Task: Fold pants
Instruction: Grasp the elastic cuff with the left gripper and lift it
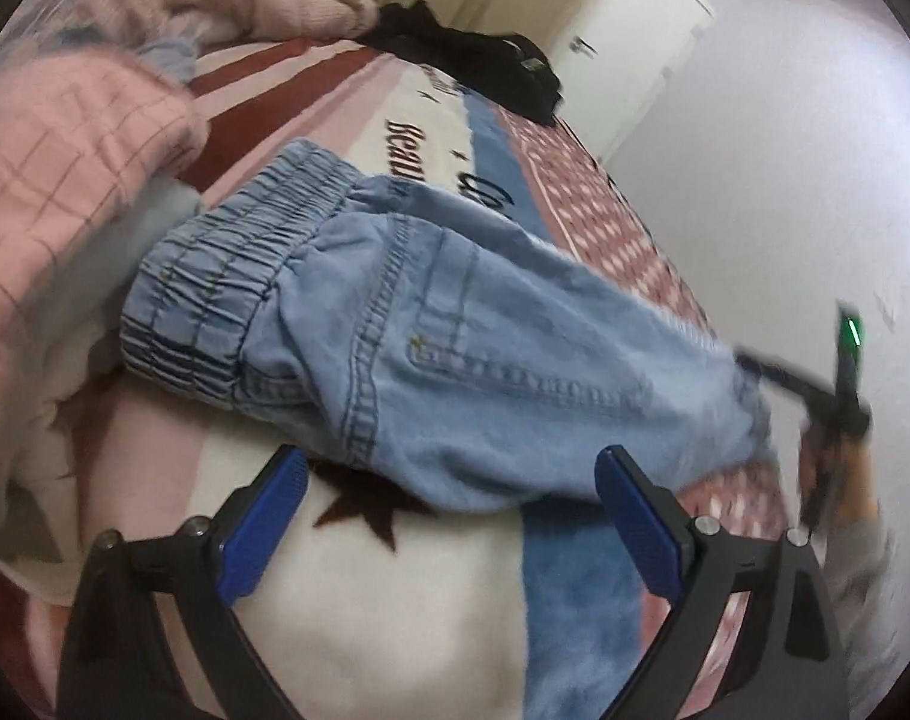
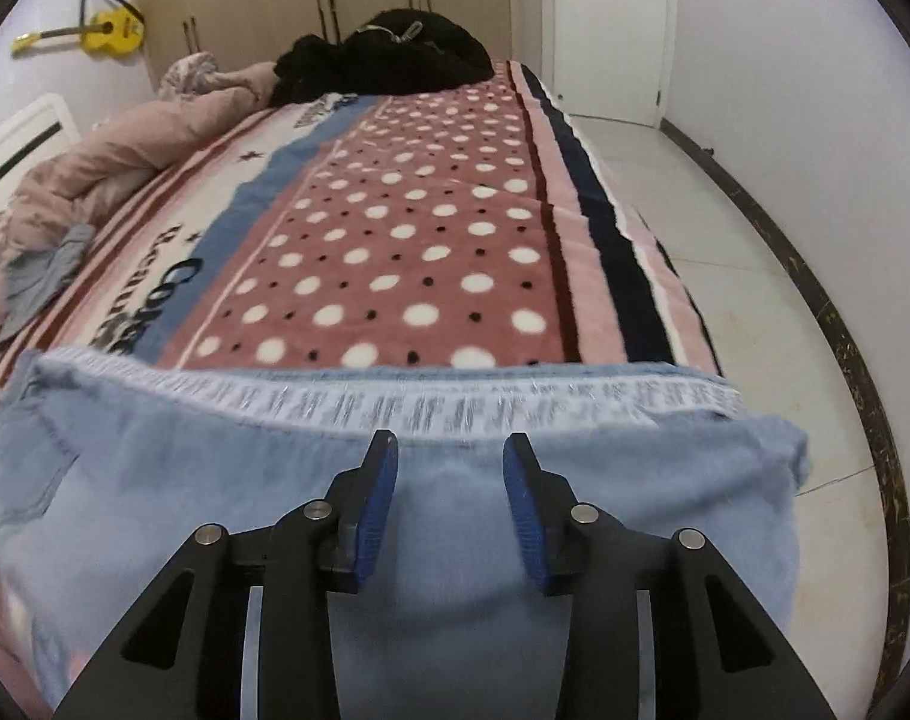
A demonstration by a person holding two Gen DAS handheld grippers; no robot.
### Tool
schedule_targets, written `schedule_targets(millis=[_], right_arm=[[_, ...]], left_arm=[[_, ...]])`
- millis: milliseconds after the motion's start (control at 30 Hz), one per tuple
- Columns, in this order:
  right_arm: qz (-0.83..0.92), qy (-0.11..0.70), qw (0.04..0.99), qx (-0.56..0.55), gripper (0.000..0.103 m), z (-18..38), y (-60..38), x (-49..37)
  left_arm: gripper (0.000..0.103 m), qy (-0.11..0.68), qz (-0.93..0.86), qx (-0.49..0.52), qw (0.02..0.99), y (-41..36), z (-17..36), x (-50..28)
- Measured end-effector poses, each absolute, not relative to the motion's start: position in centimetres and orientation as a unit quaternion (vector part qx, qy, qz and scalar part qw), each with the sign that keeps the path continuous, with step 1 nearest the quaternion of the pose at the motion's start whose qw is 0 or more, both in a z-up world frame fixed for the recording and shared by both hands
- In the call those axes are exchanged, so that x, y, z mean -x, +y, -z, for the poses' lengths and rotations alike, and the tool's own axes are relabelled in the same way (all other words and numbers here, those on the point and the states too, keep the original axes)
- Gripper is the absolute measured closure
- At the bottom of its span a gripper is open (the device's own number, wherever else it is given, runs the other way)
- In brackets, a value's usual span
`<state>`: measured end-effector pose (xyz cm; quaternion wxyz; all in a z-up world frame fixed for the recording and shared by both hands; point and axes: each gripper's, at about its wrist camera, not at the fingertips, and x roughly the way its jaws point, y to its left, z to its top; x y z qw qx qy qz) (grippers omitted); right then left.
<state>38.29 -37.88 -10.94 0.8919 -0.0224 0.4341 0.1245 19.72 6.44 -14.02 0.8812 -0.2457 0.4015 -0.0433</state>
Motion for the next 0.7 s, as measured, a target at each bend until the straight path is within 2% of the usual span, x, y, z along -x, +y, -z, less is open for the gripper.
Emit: schedule_targets(millis=[333, 400, 467, 567, 600, 633, 700], right_arm=[[-0.211, 0.386, 0.895, -0.079, 0.071, 10.0, -38.8, -27.8], [-0.213, 0.375, 0.897, -0.092, 0.071, 10.5, -38.6, -26.3], [-0.214, 0.37, 0.898, -0.108, 0.071, 11.0, -38.8, -25.4], [-0.217, 0.369, 0.893, -0.138, 0.069, 12.0, -39.1, -24.4], [-0.216, 0.37, 0.893, -0.14, 0.069, 12.2, -39.2, -24.3], [-0.216, 0.371, 0.892, -0.141, 0.069, 12.3, -39.2, -24.2], [-0.213, 0.372, 0.893, -0.139, 0.069, 12.5, -39.3, -23.9]], left_arm=[[0.007, 0.363, -0.027, 0.367, 0.856, 8.3, 16.1, -23.5], [0.013, 0.349, -0.042, 0.367, 0.861, 8.0, 15.5, -23.6], [0.025, 0.339, -0.064, 0.357, 0.868, 7.6, 15.0, -23.8], [0.039, 0.339, -0.098, 0.377, 0.856, 7.9, 15.6, -24.4], [0.047, 0.338, -0.102, 0.384, 0.853, 8.2, 15.8, -24.5], [0.05, 0.338, -0.104, 0.385, 0.853, 8.4, 16.0, -24.6], [0.051, 0.35, -0.106, 0.373, 0.853, 8.4, 16.2, -24.6]])
